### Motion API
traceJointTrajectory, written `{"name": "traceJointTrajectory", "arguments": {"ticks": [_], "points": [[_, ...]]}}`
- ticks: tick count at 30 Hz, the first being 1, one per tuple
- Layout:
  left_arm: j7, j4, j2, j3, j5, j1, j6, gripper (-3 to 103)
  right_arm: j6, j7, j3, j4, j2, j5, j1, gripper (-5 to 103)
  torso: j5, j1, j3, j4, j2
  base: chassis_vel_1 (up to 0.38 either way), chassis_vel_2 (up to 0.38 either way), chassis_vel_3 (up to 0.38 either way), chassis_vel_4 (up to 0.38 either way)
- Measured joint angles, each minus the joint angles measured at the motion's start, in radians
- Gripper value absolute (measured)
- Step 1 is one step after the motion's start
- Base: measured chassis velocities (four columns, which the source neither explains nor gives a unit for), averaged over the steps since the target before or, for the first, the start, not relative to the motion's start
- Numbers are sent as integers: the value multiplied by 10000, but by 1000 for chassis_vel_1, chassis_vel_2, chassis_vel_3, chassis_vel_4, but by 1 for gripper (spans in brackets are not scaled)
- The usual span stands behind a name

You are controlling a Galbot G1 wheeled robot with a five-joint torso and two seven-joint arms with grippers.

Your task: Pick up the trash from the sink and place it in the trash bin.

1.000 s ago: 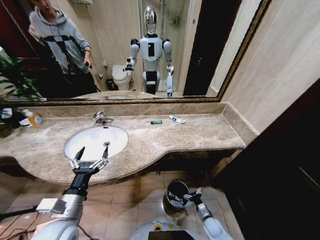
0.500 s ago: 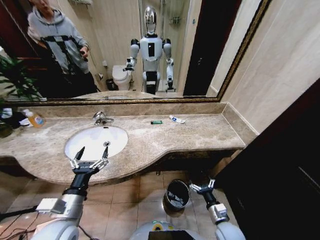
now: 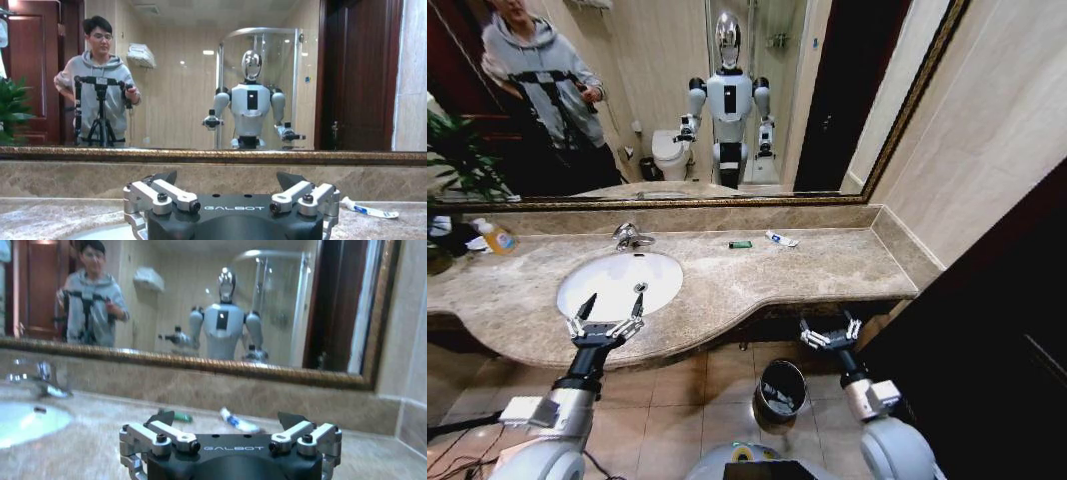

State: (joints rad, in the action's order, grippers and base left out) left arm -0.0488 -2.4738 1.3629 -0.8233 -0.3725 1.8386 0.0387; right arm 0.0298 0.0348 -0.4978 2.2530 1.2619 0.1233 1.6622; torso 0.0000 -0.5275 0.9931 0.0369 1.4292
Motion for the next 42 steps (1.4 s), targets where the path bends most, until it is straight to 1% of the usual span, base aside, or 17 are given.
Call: {"name": "traceJointTrajectory", "arguments": {"ticks": [7, 10, 12, 14, 18, 19, 21, 23, 24, 26, 27, 29, 31, 32, 37, 40, 42], "points": [[0, 0, 0, -1, 0, 0, 0, 100, -465, -156, 280, -744, -452, 699, -1213, 100, 0, -1, 1, -1, 0, 0, 0, 0, 0], [0, 0, 0, 0, 0, 0, 0, 100, -770, -288, 470, -1351, -764, 1140, -2226, 100, 1, -1, 1, -1, 0, 0, 0, 0, 0], [0, 0, 1, -1, 0, 0, 0, 100, -837, -320, 504, -1471, -812, 1211, -2407, 100, 1, -1, 1, -1, -1, 0, 0, 0, 0], [0, 0, 0, 0, 0, 0, 0, 100, -1105, -541, 661, -2010, -951, 1529, -3250, 100, 1, -2, 1, -1, -1, 0, 0, 0, 0], [0, 0, 0, -1, 0, 0, 0, 100, -1150, -1014, 889, -2918, -1051, 1646, -4447, 100, 0, -1, 1, 0, -1, 0, 0, 0, 0], [-1, 0, 0, 0, 0, 0, 0, 100, -1146, -1123, 1014, -3293, -1044, 1688, -4913, 100, 1, -2, 2, -1, -1, 0, 0, 0, 0], [0, 0, 0, 0, 0, 0, 0, 100, -1146, -1142, 1055, -3426, -1033, 1704, -5088, 100, 0, -2, 2, 0, -1, 0, 0, 0, 0], [-1, 0, 0, 0, 0, 0, 0, 100, -1177, -1218, 1324, -4181, -908, 1727, -5983, 100, -3, -2, 2, -1, -1, 0, 0, 0, 0], [-1, 0, 0, 0, 0, 0, 0, 100, -1177, -1218, 1324, -4181, -908, 1727, -5983, 100, -3, -2, 2, -1, -1, 0, 0, 0, 0], [-1, 0, 0, 0, 0, 0, -1, 100, -1240, -1228, 1654, -4848, -770, 1723, -6609, 100, 0, -2, 2, -1, -1, 0, 0, 0, 0], [-1, 0, 0, 0, 0, 0, -1, 100, -1240, -1228, 1654, -4848, -770, 1723, -6609, 100, 0, -2, 2, -1, -1, 0, 0, 0, 0], [0, 0, 0, -1, 0, 0, 0, 100, -1240, -1422, 2058, -5616, -648, 1630, -7288, 100, -1, -2, 2, 0, -1, 0, 0, 0, 0], [0, 0, 0, 0, 0, 0, 0, 100, -1239, -1452, 2134, -5731, -638, 1615, -7389, 100, -1, -2, 2, 0, -1, 0, 0, 0, 0], [0, 0, 0, 0, 0, 0, 0, 100, -1235, -1507, 2390, -6081, -610, 1566, -7745, 100, 0, -2, 2, -1, -1, 0, 0, 0, 0], [-1, 0, 1, 0, 0, 0, 0, 100, -1195, -1557, 2752, -6768, -479, 1514, -8402, 100, -1, -1, 1, -1, -1, 0, 0, 0, 0], [0, 0, 0, 0, 0, 0, 0, 100, -843, -1703, 3120, -7868, -254, 1235, -9300, 100, -1, -2, 1, -1, -2, 0, 0, 0, 0], [0, 0, 0, -1, 0, 0, 0, 100, -782, -1705, 3189, -8091, -202, 1184, -9486, 100, -1, -2, 1, -1, -2, 0, 0, 0, 0]]}}
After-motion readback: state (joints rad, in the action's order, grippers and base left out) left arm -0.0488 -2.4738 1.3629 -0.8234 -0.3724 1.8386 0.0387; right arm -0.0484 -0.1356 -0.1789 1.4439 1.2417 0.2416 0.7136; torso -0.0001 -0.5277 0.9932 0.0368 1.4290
